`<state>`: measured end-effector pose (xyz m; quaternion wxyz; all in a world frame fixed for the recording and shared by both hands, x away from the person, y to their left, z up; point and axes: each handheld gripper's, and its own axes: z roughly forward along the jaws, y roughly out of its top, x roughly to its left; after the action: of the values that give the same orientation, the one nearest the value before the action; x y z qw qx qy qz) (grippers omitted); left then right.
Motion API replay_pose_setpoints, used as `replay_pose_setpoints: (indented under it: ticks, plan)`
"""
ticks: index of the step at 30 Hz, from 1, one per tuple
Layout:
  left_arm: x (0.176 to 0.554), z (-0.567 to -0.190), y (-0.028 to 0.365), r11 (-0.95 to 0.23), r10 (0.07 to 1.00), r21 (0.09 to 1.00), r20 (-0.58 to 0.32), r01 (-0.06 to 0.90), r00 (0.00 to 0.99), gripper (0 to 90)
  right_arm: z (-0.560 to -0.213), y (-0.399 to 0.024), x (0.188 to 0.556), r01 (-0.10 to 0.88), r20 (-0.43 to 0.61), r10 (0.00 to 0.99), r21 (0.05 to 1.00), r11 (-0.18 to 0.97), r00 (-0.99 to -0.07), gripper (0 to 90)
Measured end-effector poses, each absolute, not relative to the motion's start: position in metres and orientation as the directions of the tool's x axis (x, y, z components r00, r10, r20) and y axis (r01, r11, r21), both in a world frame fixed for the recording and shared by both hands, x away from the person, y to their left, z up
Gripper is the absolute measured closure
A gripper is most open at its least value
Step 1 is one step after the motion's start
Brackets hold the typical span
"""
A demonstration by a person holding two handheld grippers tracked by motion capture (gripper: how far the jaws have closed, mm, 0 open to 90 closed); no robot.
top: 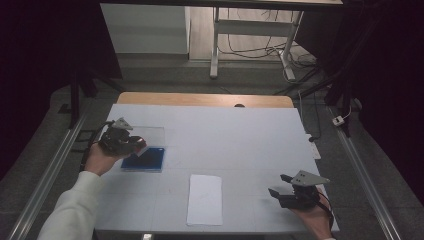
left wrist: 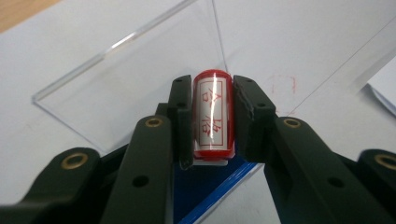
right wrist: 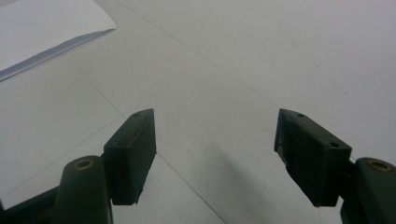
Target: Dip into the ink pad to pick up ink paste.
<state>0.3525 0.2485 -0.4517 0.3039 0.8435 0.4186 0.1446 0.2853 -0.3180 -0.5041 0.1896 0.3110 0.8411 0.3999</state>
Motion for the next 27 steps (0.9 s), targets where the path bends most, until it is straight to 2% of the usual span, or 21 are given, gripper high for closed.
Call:
replay_pose_setpoints:
  ticks: [27]
  plan:
    - [0.365,-0.484,0.246,-0.479,0.806,0.563,-0.023,0.674,0.592,70.0,-0.506,-0.320,0.286,0.378,-0.072,0.673,0.781,0.497,-0.736,29.5]
